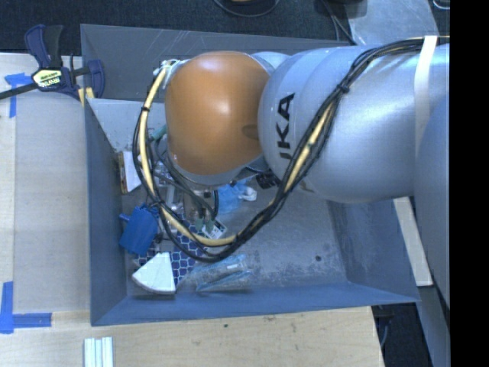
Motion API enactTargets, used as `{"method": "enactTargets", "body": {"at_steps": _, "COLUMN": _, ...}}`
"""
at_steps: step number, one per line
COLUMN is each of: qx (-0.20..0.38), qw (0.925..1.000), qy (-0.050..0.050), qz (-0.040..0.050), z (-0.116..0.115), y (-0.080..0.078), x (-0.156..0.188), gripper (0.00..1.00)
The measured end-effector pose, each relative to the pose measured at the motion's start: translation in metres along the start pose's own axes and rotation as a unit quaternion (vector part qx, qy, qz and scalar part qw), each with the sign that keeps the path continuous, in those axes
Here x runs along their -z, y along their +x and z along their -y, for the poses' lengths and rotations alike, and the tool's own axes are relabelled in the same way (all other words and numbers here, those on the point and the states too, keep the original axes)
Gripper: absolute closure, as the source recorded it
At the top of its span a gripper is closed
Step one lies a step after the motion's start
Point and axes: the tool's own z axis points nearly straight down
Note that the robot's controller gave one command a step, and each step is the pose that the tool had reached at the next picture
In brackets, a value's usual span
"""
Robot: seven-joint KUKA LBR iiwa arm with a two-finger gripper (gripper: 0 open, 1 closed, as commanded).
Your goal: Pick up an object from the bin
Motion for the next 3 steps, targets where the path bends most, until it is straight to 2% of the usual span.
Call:
{"method": "enactTargets", "body": {"at_steps": 1, "qx": -0.002, "qw": 1.0000, "qy": -0.001, "qz": 0.0041, "z": 0.002, "y": -0.002, "x": 0.005, "gripper": 0.00}}
{"method": "enactTargets", "body": {"at_steps": 2, "qx": 0.041, "qw": 0.9991, "qy": -0.002, "qz": 0.0059, "z": 0.037, "y": -0.058, "x": -0.156, "gripper": 0.00}}
{"method": "enactTargets", "body": {"at_steps": 3, "qx": 0.054, "qw": 0.9985, "qy": -0.001, "qz": 0.0049, "z": 0.061, "y": -0.039, "x": -0.160, "gripper": 0.00}}
